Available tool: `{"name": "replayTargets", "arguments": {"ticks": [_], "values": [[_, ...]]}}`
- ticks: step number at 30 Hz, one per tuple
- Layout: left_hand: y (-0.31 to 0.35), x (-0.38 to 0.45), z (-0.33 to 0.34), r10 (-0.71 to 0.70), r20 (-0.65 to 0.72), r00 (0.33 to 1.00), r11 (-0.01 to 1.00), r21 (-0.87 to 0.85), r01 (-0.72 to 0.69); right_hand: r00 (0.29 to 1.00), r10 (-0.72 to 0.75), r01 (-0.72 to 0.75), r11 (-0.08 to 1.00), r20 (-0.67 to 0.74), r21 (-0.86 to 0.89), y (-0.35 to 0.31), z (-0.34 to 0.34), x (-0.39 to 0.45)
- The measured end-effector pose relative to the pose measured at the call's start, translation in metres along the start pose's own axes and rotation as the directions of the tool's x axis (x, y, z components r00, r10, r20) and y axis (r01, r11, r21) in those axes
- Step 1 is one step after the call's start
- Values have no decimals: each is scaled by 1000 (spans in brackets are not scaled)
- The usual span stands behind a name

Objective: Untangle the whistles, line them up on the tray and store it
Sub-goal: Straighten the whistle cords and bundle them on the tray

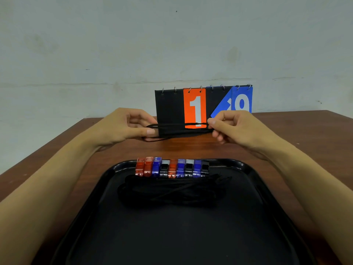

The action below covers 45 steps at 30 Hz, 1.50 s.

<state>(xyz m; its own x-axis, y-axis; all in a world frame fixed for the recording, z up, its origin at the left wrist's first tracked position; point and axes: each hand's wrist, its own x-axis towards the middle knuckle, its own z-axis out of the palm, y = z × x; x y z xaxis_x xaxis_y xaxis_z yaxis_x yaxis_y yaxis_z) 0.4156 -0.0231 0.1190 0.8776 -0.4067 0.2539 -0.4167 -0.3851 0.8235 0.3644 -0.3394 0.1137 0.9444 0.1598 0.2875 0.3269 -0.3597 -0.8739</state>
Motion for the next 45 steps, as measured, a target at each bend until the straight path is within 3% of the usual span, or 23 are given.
{"name": "replayTargets", "arguments": {"ticks": [4,8,12,18,24,28,31,34,37,40,42,45], "values": [[-4,0,-8,-63,-49,997,997,32,65,1000,5,-1,993,28,-116,2,-4,0],[0,-5,-15,-180,131,975,955,261,141,987,20,7,985,159,-172,4,-1,-2],[9,-14,-22,-348,359,866,915,331,230,921,96,-12,976,377,-218,0,-5,-4],[17,-19,-26,-465,451,762,865,416,282,840,114,65,949,530,-307,-3,-5,-8],[25,-18,-18,-590,500,634,765,597,241,786,151,140,901,599,-410,-1,-1,-7],[26,-15,-13,-631,510,584,737,630,245,759,179,159,881,626,-445,2,2,-6],[24,-15,-13,-641,500,583,733,624,271,773,170,187,860,612,-475,0,1,-7],[24,-18,-21,-608,487,627,754,602,264,890,136,116,856,436,-504,-2,-5,-7],[19,-20,-30,-520,403,753,795,550,254,970,87,58,825,227,-563,5,-13,-2],[7,-15,-27,-385,203,900,818,528,231,981,68,73,736,180,-673,17,-12,3],[0,-11,-19,-374,162,913,810,537,237,972,115,65,705,205,-706,25,-6,6],[-4,-7,-3,-486,197,852,792,512,333,947,179,74,685,266,-725,32,3,9]]}}
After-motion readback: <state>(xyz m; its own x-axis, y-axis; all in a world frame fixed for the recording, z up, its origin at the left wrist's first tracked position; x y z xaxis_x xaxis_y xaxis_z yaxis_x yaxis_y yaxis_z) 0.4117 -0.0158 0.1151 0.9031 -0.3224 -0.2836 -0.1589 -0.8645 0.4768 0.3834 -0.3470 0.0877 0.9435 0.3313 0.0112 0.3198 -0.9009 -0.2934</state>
